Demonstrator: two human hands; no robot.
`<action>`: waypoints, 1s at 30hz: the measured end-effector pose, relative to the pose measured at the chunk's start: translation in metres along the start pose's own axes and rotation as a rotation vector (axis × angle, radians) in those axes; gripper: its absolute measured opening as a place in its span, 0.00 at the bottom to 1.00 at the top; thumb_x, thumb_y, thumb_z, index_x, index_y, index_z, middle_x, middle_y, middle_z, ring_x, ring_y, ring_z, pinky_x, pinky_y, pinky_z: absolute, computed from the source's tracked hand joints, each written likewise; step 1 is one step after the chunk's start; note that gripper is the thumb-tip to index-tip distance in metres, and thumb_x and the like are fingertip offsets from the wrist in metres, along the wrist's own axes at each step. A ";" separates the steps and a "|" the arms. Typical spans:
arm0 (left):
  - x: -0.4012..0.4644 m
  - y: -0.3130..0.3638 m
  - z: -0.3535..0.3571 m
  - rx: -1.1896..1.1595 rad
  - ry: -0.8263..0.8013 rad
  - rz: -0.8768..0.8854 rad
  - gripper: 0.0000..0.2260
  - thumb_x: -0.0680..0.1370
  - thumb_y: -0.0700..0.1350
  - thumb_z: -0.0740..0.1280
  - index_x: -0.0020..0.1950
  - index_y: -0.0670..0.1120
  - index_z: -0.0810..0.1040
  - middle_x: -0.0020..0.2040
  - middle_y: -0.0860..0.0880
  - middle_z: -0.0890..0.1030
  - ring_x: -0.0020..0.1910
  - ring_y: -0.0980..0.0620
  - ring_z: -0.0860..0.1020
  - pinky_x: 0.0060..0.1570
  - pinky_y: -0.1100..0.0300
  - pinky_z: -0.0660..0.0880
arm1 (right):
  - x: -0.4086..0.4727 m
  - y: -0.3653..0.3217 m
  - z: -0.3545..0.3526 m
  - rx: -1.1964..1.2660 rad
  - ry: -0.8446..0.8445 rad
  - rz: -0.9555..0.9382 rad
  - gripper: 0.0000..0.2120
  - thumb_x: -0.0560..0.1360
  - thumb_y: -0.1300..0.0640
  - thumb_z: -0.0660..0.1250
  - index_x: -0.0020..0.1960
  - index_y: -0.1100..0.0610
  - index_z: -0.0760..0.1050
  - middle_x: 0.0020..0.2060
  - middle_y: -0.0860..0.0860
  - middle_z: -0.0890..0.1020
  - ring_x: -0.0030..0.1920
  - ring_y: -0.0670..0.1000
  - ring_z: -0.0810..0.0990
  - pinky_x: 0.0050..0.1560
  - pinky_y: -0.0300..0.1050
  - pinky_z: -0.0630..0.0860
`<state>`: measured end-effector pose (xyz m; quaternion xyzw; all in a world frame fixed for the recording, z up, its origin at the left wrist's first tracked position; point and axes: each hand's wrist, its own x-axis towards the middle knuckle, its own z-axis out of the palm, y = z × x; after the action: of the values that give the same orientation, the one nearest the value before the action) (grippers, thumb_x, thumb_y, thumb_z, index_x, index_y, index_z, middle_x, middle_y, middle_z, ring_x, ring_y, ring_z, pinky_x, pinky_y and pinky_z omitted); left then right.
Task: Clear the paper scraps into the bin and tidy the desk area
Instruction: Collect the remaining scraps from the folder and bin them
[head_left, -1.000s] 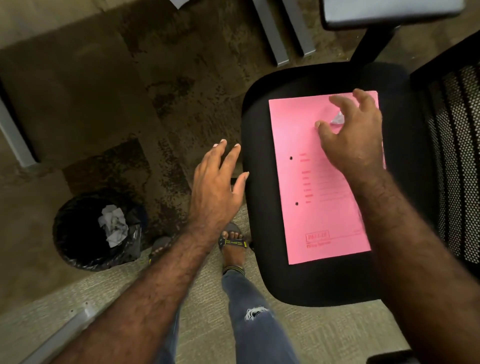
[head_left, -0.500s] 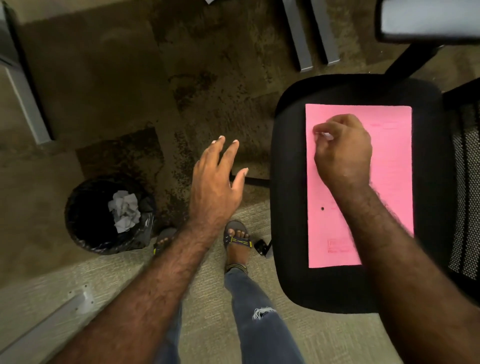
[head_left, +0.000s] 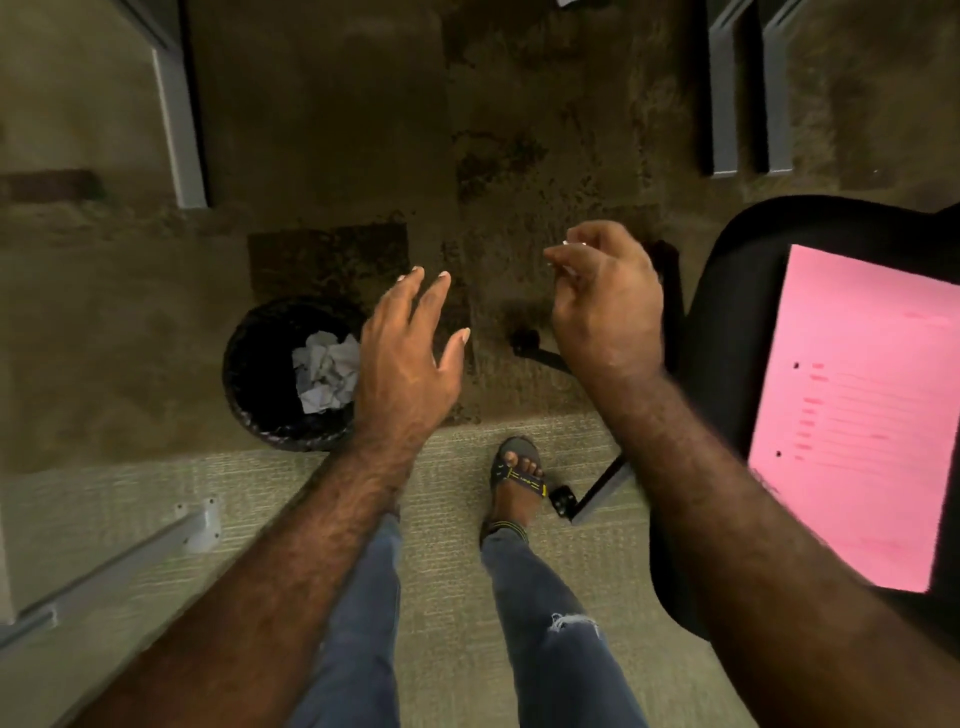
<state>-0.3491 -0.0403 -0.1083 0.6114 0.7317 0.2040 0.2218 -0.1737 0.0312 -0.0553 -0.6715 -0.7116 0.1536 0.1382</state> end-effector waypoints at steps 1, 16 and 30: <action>-0.001 -0.010 -0.007 0.001 0.004 -0.013 0.26 0.82 0.47 0.72 0.79 0.43 0.72 0.78 0.40 0.71 0.78 0.40 0.70 0.75 0.40 0.69 | -0.002 -0.012 0.006 -0.003 -0.014 -0.024 0.12 0.80 0.62 0.68 0.59 0.55 0.86 0.61 0.53 0.82 0.59 0.55 0.80 0.56 0.44 0.76; -0.025 -0.157 -0.088 0.012 0.097 -0.139 0.25 0.82 0.44 0.71 0.78 0.42 0.72 0.78 0.39 0.72 0.76 0.37 0.71 0.72 0.37 0.72 | -0.030 -0.160 0.104 -0.036 -0.281 -0.238 0.12 0.79 0.63 0.66 0.56 0.57 0.86 0.62 0.57 0.81 0.58 0.59 0.79 0.53 0.49 0.75; -0.031 -0.209 -0.105 0.027 0.157 -0.192 0.23 0.83 0.44 0.69 0.78 0.42 0.72 0.77 0.39 0.72 0.77 0.38 0.70 0.73 0.39 0.71 | -0.049 -0.207 0.154 -0.021 -0.497 -0.361 0.15 0.81 0.55 0.68 0.67 0.53 0.81 0.67 0.53 0.77 0.64 0.56 0.78 0.60 0.52 0.79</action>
<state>-0.5727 -0.1092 -0.1397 0.5235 0.8047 0.2192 0.1739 -0.4217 -0.0329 -0.1124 -0.4774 -0.8329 0.2790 -0.0220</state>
